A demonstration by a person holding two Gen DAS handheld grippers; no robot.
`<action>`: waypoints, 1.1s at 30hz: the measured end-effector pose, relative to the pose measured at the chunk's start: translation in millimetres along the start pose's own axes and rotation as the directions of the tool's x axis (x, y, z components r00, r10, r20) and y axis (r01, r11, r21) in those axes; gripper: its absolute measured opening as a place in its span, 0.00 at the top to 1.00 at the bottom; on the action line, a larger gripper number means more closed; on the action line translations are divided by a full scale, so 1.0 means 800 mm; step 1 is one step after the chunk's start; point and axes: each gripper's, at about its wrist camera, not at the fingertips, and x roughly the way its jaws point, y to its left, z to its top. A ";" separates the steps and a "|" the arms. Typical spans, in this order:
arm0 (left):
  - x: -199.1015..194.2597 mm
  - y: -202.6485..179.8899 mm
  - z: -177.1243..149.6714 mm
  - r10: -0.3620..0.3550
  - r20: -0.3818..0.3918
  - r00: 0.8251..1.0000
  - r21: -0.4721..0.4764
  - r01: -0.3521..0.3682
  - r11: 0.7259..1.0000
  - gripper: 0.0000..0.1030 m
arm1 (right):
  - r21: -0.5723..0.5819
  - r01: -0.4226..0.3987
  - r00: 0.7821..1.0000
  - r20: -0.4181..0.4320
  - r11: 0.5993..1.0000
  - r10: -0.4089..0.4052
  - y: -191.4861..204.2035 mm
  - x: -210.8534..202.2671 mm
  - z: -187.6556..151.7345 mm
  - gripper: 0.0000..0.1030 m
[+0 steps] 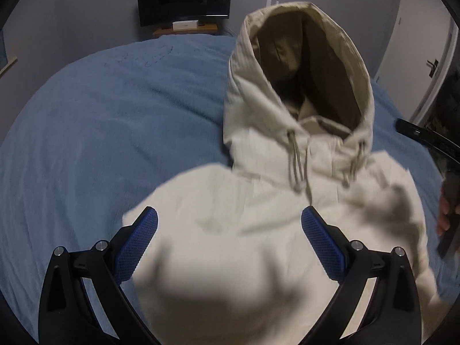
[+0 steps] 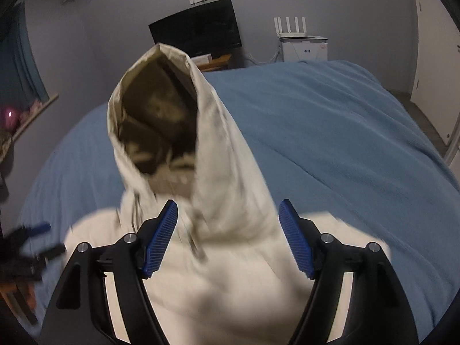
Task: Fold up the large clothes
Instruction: 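Grasp the hood rim with both grippers and lift it, then fold the hood down over the jacket body and open both grippers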
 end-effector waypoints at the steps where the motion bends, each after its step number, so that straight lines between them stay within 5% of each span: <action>1: 0.007 0.000 0.010 -0.004 0.000 1.000 -0.012 0.004 1.000 0.06 | 0.003 -0.001 1.000 0.001 1.000 0.001 0.003 0.007 0.007 0.33; 5: 0.022 0.000 0.039 0.005 0.020 1.000 -0.026 -0.004 1.000 0.06 | -0.015 0.047 0.999 -0.006 0.999 -0.047 0.015 0.048 0.036 0.43; 7: 0.023 -0.002 0.049 -0.002 0.049 0.999 -0.021 0.003 1.000 0.06 | -0.047 0.073 0.997 -0.019 0.996 -0.074 0.017 0.060 0.039 0.74; 10: 0.025 0.000 0.062 -0.005 0.082 0.997 -0.027 0.007 1.000 0.06 | -0.093 0.045 0.999 0.007 0.995 -0.045 0.017 0.057 0.035 0.89; 17: 0.019 -0.006 0.079 -0.005 0.183 0.983 0.016 0.002 1.000 0.06 | -0.246 0.026 0.990 0.138 0.969 0.009 0.020 -0.001 -0.025 0.95; 21: 0.013 -0.014 0.088 -0.010 0.237 0.971 0.038 0.001 0.999 0.06 | -0.282 0.002 0.991 0.129 0.959 0.035 0.011 -0.017 -0.063 0.96; 25: 0.013 -0.039 0.090 0.036 0.270 0.962 0.135 -0.075 0.988 0.07 | -0.330 0.002 0.993 0.116 0.944 0.038 0.004 -0.030 -0.093 0.96; 26: 0.014 -0.046 0.086 0.058 0.279 0.959 0.166 -0.108 0.980 0.14 | -0.341 0.005 0.993 0.110 0.940 0.035 0.003 -0.031 -0.100 0.96; 30: 0.016 -0.070 0.060 0.067 0.259 0.963 0.283 -0.143 0.948 0.91 | -0.344 0.006 0.995 0.096 0.939 0.028 -0.003 -0.030 -0.114 0.96; 33: -0.003 -0.075 0.030 0.070 0.294 0.953 0.320 -0.167 0.933 0.93 | -0.307 -0.019 0.994 0.093 0.952 0.050 -0.013 -0.033 -0.116 0.96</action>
